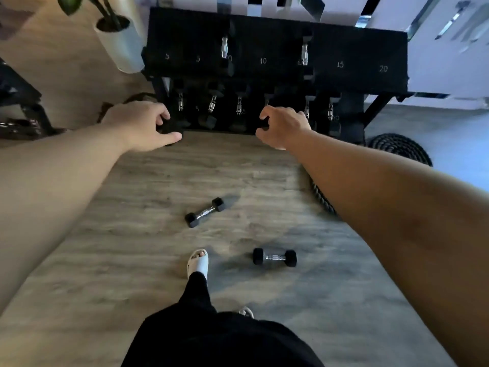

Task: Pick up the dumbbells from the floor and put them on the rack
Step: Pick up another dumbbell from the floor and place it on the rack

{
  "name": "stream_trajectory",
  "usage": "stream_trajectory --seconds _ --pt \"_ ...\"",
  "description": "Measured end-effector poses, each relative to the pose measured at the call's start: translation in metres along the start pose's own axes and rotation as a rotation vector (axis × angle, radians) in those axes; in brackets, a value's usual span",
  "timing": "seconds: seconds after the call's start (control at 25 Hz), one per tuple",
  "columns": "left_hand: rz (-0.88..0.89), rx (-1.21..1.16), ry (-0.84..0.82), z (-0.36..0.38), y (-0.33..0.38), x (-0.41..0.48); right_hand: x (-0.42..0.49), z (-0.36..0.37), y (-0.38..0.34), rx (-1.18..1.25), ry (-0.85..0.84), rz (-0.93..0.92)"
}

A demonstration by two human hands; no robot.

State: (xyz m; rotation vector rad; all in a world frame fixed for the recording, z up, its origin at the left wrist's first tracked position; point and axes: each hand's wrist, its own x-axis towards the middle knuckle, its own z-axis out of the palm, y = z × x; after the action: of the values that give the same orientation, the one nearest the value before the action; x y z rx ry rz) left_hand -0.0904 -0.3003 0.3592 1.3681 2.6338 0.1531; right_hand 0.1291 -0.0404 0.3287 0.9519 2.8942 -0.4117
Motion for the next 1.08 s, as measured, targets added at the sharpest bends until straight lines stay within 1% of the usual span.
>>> stream_trajectory --seconds 0.12,0.28,0.44,0.64,0.84,1.08 --pt "0.009 0.023 -0.044 0.033 -0.012 -0.011 -0.002 0.035 -0.012 0.005 -0.051 0.01" --pt "0.037 0.065 -0.098 0.075 -0.043 -0.015 -0.001 0.099 -0.039 -0.043 -0.084 -0.03" --pt "0.027 0.073 -0.16 0.111 -0.078 -0.001 0.025 0.148 -0.072 -0.054 -0.172 -0.07" --pt "-0.005 0.018 -0.235 0.159 -0.127 0.043 0.082 0.199 -0.097 -0.057 -0.245 -0.093" --pt "-0.044 -0.014 -0.256 0.219 -0.169 0.096 0.139 0.265 -0.097 -0.089 -0.293 -0.095" --pt "-0.063 -0.161 -0.332 0.341 -0.197 0.16 0.226 0.383 -0.069 -0.136 -0.373 -0.153"
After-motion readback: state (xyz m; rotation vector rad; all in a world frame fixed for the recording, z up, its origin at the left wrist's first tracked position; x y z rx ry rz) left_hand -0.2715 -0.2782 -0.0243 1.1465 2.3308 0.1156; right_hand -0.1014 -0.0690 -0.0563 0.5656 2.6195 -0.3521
